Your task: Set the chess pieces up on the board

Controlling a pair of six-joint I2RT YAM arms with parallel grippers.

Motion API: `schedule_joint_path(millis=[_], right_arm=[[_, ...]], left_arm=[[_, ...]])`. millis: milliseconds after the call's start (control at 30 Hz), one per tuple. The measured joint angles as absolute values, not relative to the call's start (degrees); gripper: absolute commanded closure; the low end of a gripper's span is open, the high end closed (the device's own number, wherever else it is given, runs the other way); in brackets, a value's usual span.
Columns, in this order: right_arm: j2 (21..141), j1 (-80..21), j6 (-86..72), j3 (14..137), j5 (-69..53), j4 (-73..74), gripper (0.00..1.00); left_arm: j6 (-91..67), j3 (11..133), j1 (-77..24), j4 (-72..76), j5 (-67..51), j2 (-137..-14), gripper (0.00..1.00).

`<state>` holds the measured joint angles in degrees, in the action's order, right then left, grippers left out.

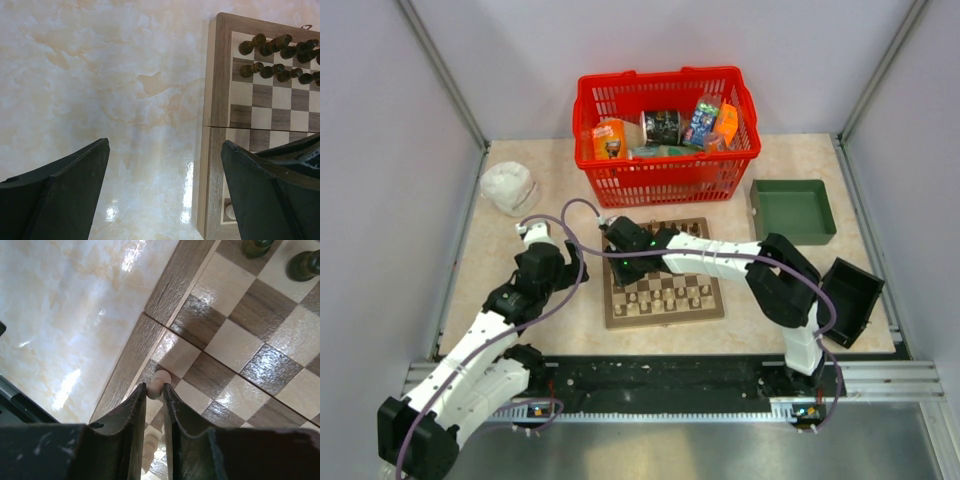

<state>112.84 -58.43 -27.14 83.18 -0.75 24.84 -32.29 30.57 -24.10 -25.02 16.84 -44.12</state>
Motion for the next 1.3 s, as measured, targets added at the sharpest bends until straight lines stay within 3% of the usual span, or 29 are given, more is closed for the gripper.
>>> schedule_joint_path(millis=[1300], right_arm=[[109.19, -61.28, -28.77, 77.62, -4.23, 24.10, 0.81]], left_arm=[[-33.10, 30.20, -24.08, -25.12, 17.50, -41.47, 0.01]])
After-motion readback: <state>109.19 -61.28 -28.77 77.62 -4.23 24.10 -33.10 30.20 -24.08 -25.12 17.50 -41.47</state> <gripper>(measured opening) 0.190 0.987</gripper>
